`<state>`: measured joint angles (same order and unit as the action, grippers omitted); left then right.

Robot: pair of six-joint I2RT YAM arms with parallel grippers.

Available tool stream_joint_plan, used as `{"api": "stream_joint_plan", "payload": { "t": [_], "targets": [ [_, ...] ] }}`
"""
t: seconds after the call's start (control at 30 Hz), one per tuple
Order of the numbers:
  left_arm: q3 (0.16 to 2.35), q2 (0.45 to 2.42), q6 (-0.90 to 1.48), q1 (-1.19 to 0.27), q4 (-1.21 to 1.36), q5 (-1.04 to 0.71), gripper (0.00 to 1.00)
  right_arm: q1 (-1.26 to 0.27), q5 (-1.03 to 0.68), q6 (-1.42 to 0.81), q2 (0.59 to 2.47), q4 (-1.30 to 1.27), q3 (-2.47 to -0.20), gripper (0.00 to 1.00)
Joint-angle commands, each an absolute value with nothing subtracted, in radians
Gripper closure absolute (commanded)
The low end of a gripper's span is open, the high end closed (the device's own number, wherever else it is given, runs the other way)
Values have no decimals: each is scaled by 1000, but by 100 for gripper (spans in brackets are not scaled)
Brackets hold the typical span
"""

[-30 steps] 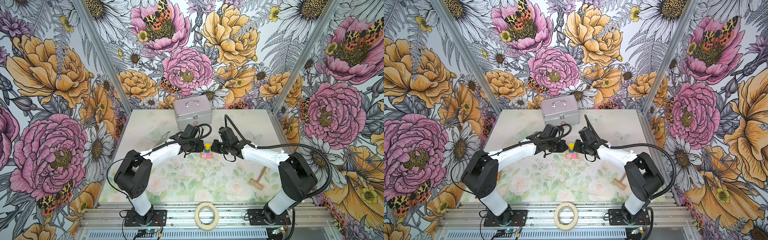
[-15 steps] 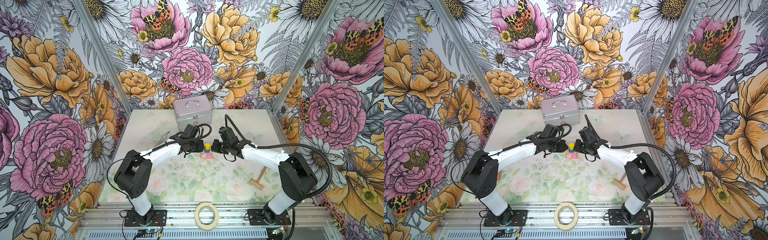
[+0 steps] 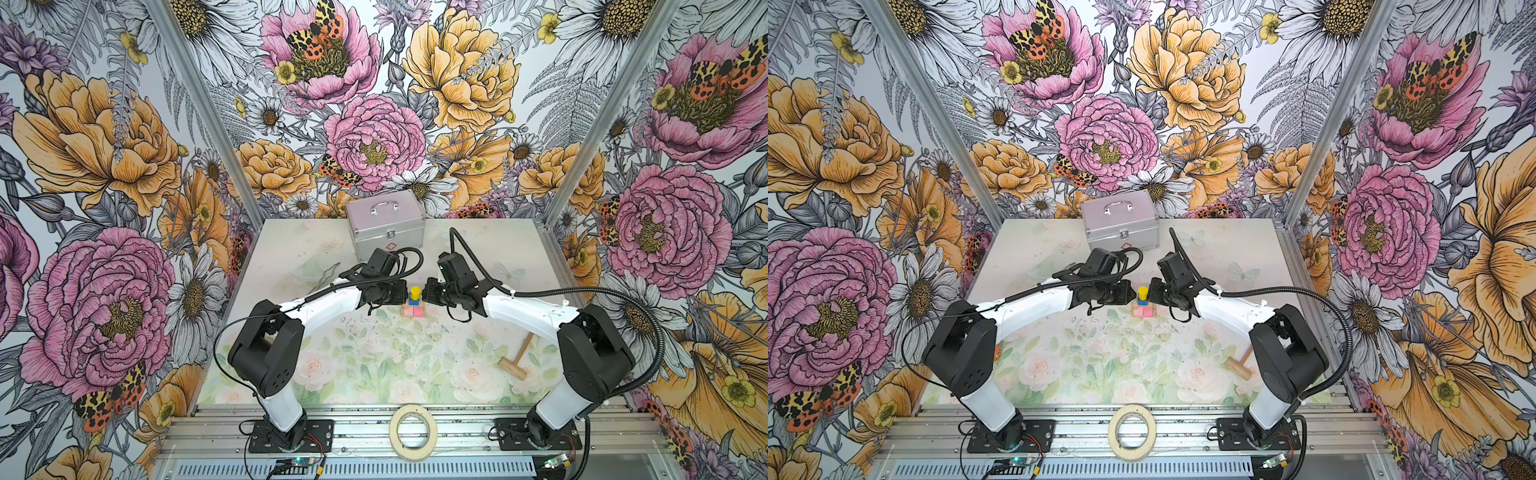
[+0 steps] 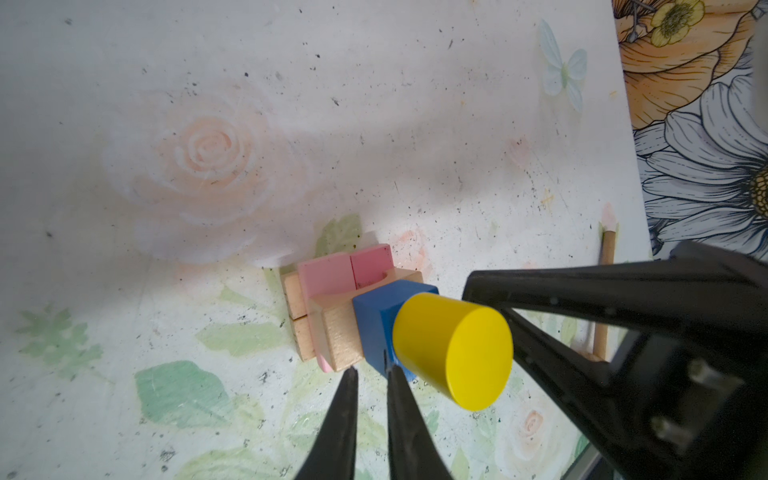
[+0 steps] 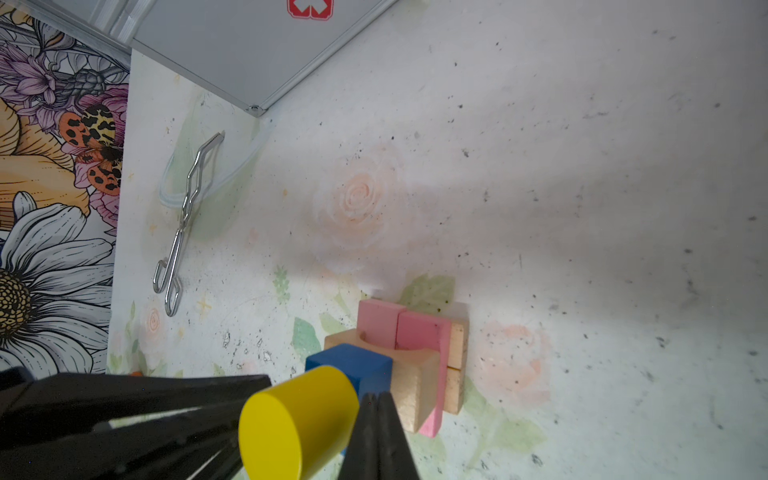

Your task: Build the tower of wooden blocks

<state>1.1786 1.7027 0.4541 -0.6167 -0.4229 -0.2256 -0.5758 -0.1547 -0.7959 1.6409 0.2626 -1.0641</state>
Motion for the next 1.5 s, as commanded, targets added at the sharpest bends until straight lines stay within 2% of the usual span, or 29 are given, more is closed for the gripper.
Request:
{"api": "stream_joint_plan", "payload": {
  "t": [0.0, 1.47],
  "targets": [
    [1187, 1688, 437, -609, -428, -206, 83, -581, -152, -798, 1639, 239, -1100, 100],
    [1187, 1689, 439, -608, -428, -212, 83, -593, -167, -806, 1656, 237, -1100, 100]
  ]
}}
